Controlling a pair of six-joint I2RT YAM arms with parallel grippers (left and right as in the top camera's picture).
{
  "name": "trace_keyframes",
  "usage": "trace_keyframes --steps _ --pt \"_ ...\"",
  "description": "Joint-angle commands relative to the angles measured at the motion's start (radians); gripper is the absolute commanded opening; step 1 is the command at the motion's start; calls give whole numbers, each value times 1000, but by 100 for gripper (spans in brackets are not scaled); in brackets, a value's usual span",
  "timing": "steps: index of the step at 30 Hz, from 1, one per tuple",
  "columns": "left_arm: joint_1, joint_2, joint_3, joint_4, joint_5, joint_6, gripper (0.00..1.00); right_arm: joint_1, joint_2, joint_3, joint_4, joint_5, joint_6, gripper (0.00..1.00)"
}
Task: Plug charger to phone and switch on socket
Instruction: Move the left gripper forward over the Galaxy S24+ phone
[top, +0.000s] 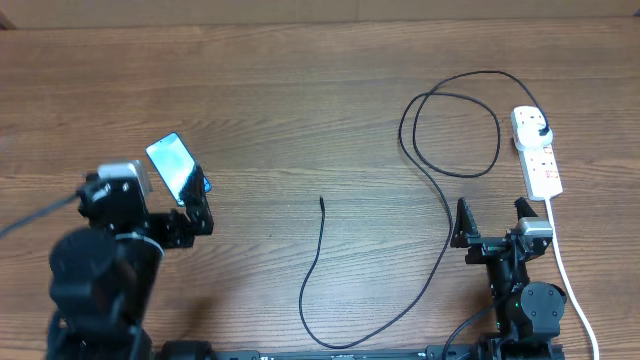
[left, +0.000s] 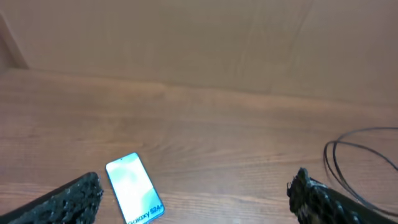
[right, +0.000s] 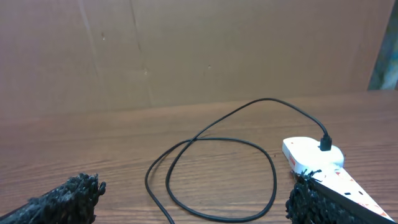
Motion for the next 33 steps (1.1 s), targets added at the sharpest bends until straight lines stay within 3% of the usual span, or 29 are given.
trace_keyframes --steps 1,8,11,27,33 --pt "6 126 158 -92 8 -22 99 6 -11 -11 6 7 0 100" --pt "6 356 427 -359 32 -45 100 6 -10 -11 6 7 0 100" --pt "6 438 496 -433 53 10 99 6 -11 -11 6 7 0 100" --pt "4 674 500 -484 91 19 100 6 -11 -11 6 7 0 100" --pt "4 760 500 -496 65 -161 99 6 -11 -11 6 7 0 100"
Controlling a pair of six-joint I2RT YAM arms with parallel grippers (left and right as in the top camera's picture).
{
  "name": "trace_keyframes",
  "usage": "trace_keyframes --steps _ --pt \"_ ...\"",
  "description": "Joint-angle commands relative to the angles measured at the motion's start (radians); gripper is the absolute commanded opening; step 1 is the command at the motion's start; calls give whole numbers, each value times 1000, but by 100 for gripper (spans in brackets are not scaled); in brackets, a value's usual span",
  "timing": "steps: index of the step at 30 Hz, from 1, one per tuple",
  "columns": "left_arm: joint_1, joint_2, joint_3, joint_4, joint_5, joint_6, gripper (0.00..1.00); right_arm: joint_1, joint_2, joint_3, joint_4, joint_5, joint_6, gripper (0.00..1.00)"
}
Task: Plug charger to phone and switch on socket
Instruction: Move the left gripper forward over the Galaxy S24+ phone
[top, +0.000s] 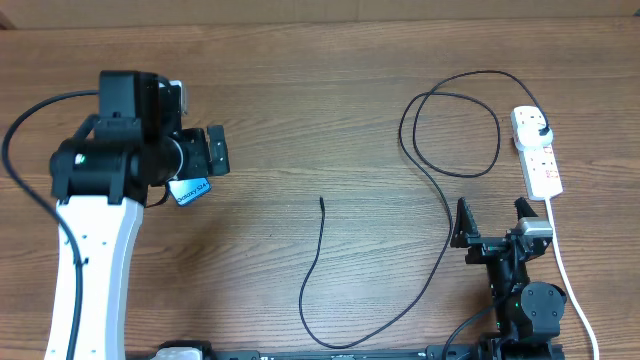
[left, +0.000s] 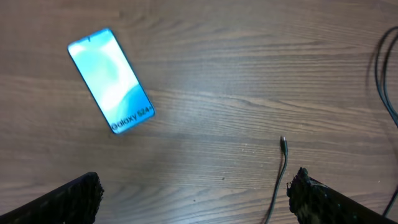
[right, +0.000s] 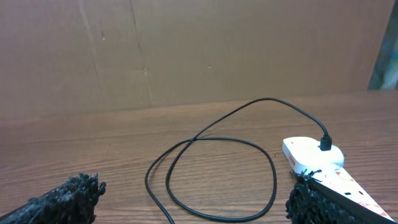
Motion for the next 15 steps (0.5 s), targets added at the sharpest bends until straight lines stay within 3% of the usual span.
trace_keyframes --steps 1,6,15 --pt "4 42 23 -4 -27 -140 100 6 -11 -11 6 7 1 100" --pt "6 100 23 -16 -121 -264 99 6 -11 -11 6 7 1 100" --pt "79 278 92 -18 -120 -294 100 6 -11 -11 6 7 1 100"
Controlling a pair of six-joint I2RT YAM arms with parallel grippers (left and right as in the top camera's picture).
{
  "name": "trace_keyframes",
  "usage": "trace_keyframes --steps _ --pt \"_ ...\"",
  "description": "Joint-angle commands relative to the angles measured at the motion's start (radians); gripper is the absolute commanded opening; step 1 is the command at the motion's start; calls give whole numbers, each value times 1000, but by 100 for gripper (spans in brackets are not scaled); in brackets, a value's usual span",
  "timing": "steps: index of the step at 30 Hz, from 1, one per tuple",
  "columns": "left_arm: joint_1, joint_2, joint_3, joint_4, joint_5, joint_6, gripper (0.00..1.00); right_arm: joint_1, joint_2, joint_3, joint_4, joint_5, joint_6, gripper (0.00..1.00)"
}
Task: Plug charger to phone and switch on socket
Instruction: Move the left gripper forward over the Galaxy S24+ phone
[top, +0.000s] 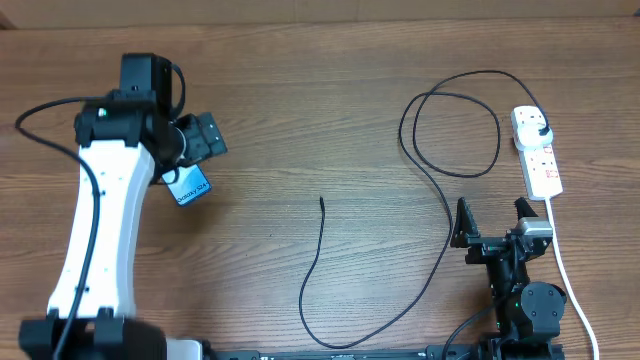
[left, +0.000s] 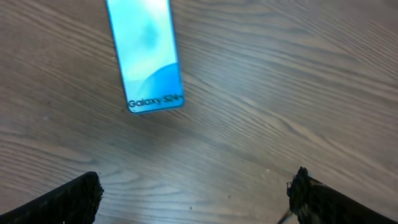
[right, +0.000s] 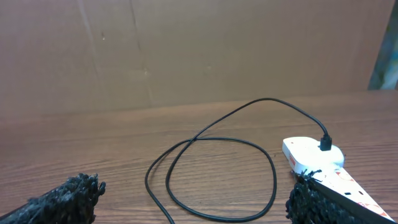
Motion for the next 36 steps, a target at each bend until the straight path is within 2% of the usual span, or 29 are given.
trace_keyframes --steps 1,19,36 --pt "38 77 72 -13 -21 -33 100 6 -11 -11 5 7 1 100" --pt "69 322 117 -29 -47 -25 100 6 -11 -11 5 7 1 100" --pt "67 455 117 74 -45 -25 100 6 -11 -11 5 7 1 100"
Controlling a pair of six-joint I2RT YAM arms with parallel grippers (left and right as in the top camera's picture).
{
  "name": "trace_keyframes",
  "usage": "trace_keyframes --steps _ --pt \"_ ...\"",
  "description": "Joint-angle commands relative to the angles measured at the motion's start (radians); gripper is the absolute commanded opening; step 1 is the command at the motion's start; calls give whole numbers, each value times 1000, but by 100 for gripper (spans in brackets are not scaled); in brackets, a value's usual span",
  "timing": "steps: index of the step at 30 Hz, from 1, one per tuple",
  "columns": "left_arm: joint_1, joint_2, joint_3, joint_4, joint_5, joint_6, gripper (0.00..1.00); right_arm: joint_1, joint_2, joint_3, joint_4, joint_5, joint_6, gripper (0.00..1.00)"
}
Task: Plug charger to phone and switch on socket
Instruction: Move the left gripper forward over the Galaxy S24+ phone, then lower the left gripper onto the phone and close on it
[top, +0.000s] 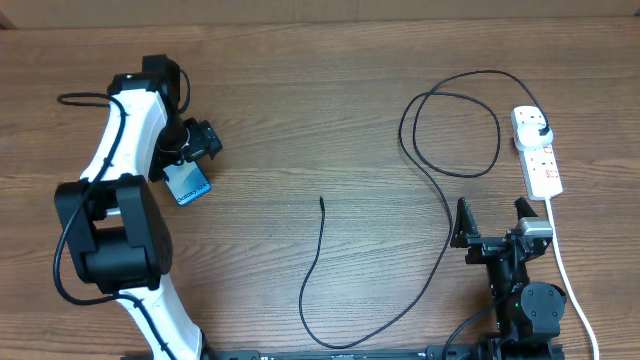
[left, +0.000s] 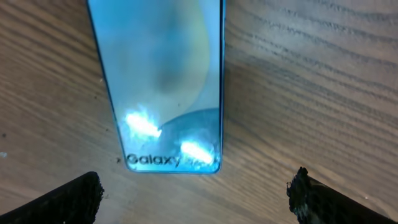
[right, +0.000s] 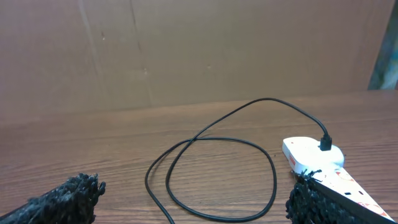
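Note:
A blue-screened phone (top: 188, 186) lies flat on the wooden table at the left; in the left wrist view the phone (left: 158, 81) fills the upper middle. My left gripper (top: 186, 155) hangs open close above it, and the gripper (left: 196, 200) has nothing between its fingers. The black charger cable (top: 318, 255) lies loose, its free end (top: 321, 201) mid-table. It loops at the right (right: 211, 174) and ends in a plug in the white power strip (top: 537, 155). My right gripper (top: 491, 222) rests open near the front right, and this gripper (right: 196, 200) is empty.
The power strip (right: 311, 155) has its own white lead (top: 570, 290) running toward the front right edge. A brown cardboard wall (right: 199, 50) stands behind the table.
My left gripper has come lower and nearer the phone, which now looms large in the left wrist view. The phone, the cable and the right arm have not moved.
My left arm was folded low at the front left, with the phone ahead of its open gripper. It then stood raised over the phone, looking down on it and the cable's free end. It has since closed in on the phone's lower end. The right arm stayed still.

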Motion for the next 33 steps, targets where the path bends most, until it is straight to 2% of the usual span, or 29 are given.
trace_keyframes --steps 1,33 --pt "3 10 22 24 -16 -14 99 5 -11 -11 6 7 0 100" --pt "46 10 22 69 -40 -13 100 5 -11 -11 6 7 0 100"
